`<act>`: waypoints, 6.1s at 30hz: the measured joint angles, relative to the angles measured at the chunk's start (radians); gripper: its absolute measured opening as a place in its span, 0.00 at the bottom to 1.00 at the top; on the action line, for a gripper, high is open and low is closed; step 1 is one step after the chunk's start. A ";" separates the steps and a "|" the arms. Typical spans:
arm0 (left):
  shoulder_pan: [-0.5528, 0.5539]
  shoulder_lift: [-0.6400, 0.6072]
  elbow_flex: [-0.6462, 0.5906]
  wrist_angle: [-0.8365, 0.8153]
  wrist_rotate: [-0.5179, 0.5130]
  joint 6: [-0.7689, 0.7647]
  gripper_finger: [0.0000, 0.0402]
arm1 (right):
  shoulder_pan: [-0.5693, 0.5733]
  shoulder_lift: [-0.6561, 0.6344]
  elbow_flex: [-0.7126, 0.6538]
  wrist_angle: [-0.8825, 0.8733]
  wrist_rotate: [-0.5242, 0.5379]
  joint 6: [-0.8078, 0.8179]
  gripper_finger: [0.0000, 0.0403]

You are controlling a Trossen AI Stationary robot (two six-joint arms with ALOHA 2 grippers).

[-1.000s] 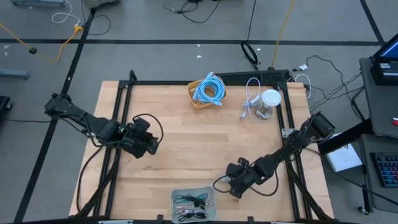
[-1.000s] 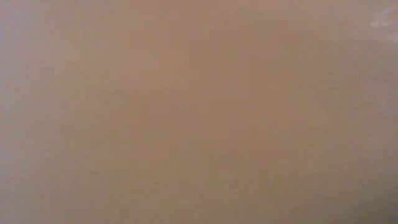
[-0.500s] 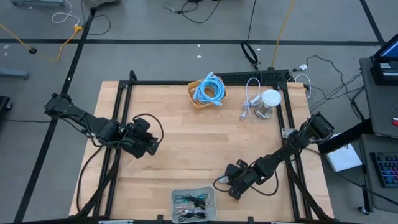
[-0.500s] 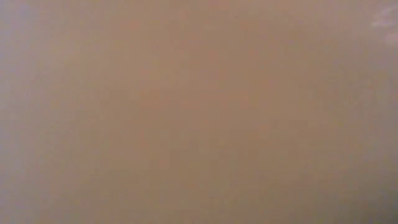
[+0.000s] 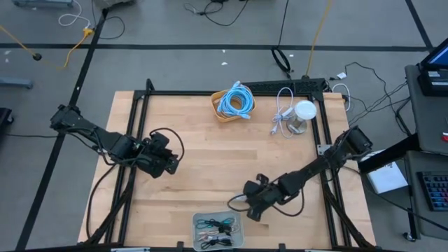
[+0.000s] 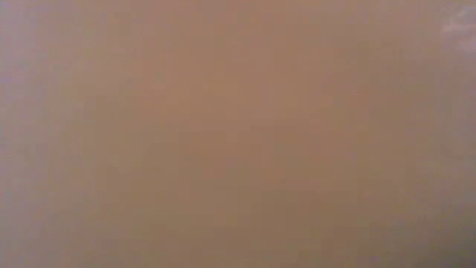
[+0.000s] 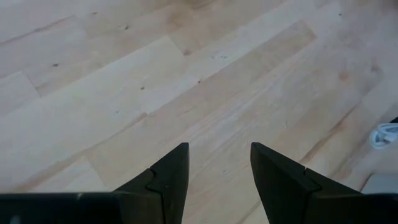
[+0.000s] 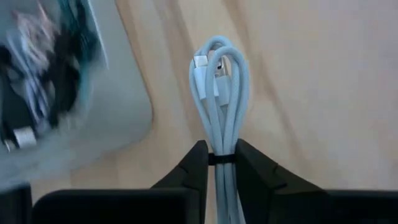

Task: Pick & Place USB Port
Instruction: Put the white charger cable into the gray bin, then adjust the HDMI cable

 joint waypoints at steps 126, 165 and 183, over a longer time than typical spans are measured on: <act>-0.021 0.000 0.000 0.048 0.003 0.033 0.43 | -0.096 0.191 0.455 -0.022 -0.130 -0.362 0.42; 0.103 0.004 0.000 0.539 -0.022 0.181 0.43 | -0.496 -1.457 -1.001 0.257 -0.424 -0.529 0.00; 0.167 0.248 0.000 0.650 0.101 0.757 0.43 | -0.496 -1.464 -1.087 0.311 -0.419 -0.589 0.00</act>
